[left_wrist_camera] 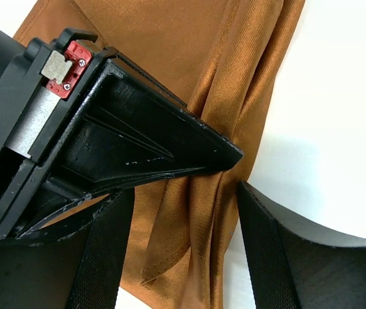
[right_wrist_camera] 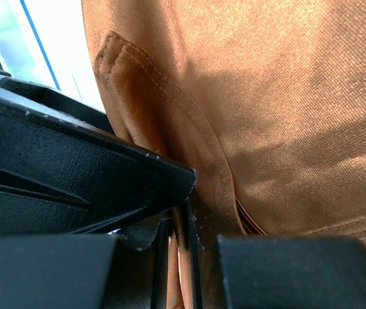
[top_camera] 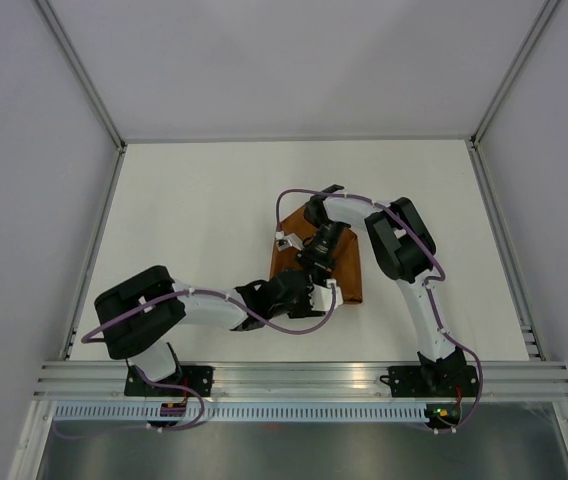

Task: Fold the napkin, place the utensils inside, and roll it up
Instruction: Roll the napkin with the utensil

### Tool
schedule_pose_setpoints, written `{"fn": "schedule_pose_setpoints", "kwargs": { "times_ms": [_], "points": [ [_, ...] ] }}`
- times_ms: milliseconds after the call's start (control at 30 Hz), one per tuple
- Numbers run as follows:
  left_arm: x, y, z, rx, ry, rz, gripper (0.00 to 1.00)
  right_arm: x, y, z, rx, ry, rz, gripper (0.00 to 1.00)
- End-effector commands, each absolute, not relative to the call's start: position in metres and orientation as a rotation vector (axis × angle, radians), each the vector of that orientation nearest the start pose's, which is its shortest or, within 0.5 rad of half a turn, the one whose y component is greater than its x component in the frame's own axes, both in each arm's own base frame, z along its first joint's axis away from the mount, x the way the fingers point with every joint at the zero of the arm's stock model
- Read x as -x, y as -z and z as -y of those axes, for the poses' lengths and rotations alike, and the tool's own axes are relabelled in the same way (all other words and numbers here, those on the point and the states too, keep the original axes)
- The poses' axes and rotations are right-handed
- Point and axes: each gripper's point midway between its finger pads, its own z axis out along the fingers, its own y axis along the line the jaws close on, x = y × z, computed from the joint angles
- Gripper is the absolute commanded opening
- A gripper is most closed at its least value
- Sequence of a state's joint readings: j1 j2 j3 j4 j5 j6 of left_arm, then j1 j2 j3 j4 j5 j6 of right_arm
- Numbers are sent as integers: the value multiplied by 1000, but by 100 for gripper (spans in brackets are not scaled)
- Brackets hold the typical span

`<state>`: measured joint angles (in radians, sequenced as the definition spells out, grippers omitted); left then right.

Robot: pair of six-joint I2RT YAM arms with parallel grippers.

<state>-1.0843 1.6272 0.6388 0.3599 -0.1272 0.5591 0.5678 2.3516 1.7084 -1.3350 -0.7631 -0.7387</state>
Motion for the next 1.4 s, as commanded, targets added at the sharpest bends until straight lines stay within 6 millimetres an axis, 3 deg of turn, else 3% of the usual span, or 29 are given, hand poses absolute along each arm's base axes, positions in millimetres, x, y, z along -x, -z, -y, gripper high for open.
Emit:
{"fn": "schedule_pose_setpoints", "kwargs": {
  "times_ms": [0, 100, 267, 500, 633, 833, 967, 1367],
  "points": [
    [-216, -29, 343, -1627, 205, -1514, 69, -253, 59, -235, 2001, -941, -2547, 9],
    [-212, -19, 342, -1658, 219, -1538, 67, -253, 59, -236, 2001, -943, -2548, 9],
    [-204, -4, 343, -1709, 255, -1598, 54, -256, 57, -238, 1987, -947, -2540, 9],
    [-194, 8, 343, -1742, 316, -1676, 16, -260, 51, -242, 1965, -937, -2526, 11],
    [-189, 16, 342, -1772, 338, -1747, 2, -265, 48, -243, 1942, -915, -2515, 18],
    [-187, 13, 348, -1757, 417, -1817, 2, -279, 29, -246, 1876, -908, -2478, 39],
    [-187, 13, 348, -1745, 471, -1846, 2, -285, 5, -248, 1808, -953, -2444, 51],
    [-185, 12, 348, -1743, 644, -1980, 2, -321, -53, -244, 1558, -968, -2373, 59]
  ]
}}
